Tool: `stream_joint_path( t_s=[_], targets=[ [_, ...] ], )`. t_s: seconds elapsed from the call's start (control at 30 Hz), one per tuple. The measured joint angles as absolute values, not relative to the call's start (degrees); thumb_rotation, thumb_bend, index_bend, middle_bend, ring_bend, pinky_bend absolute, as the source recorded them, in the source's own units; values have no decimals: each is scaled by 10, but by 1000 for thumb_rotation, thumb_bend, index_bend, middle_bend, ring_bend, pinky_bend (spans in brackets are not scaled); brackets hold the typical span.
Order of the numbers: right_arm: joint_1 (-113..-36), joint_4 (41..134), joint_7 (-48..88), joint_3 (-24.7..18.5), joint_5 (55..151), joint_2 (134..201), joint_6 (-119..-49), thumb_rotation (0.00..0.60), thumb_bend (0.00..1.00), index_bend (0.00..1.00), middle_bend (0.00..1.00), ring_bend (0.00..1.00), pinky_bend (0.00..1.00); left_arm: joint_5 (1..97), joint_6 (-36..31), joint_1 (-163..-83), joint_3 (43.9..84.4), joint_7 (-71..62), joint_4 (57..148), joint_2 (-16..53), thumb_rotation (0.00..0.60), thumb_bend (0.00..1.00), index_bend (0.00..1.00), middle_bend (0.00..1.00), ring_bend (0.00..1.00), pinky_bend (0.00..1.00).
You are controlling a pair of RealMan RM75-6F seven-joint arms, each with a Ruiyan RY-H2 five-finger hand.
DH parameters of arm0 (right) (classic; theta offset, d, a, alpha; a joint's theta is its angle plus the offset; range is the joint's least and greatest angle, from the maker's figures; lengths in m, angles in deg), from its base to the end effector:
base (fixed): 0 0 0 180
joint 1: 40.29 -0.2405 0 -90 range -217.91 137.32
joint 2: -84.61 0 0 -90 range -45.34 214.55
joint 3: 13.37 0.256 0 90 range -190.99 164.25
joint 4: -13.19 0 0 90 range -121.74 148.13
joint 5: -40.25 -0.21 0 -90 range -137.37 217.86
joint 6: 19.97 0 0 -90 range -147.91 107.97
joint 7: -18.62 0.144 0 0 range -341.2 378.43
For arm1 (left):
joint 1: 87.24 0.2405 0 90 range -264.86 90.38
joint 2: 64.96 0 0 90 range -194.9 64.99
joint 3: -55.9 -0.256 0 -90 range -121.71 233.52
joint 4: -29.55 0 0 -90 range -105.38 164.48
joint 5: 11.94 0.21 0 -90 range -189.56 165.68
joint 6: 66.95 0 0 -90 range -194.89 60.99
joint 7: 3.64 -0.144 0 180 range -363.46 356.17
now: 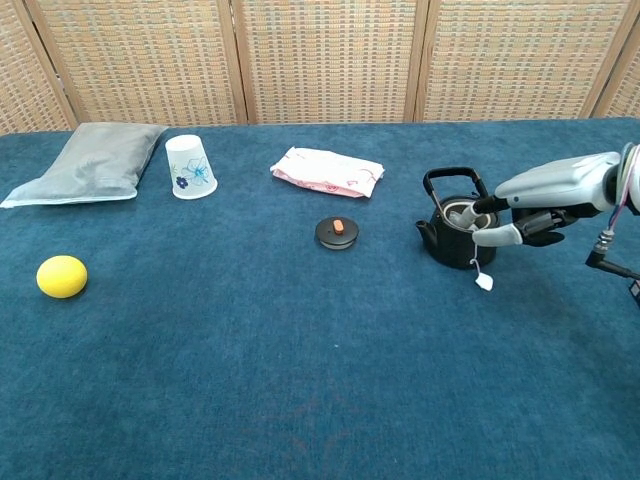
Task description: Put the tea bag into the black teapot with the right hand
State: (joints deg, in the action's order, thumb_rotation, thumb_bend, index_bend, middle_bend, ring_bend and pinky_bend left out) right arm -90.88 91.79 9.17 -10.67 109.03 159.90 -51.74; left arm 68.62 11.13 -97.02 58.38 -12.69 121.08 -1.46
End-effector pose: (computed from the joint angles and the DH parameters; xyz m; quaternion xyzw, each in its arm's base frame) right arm -0.1989 -0.3771 0.0226 0.8434 -0.3419 0.1885 0.3692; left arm -0.3181 0.2063 0.1527 -0.6393 -0.3637 -0.3078 0.6036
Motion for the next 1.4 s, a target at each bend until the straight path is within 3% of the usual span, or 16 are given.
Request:
stream_joint_path(
  t_s=[0.37, 1.4],
  targets=[
    [-902, 953, 83, -103, 1090, 1569, -547, 0, 571, 157, 945, 981, 1000, 688, 110, -972, 585, -129, 1212, -14, 600, 538, 0, 0, 0, 0],
    [-916, 885, 97, -97, 1084, 1617, -530, 0, 571, 157, 944, 981, 1000, 683, 107, -970, 582, -129, 1211, -13, 600, 538, 0, 0, 0, 0]
  ],
)
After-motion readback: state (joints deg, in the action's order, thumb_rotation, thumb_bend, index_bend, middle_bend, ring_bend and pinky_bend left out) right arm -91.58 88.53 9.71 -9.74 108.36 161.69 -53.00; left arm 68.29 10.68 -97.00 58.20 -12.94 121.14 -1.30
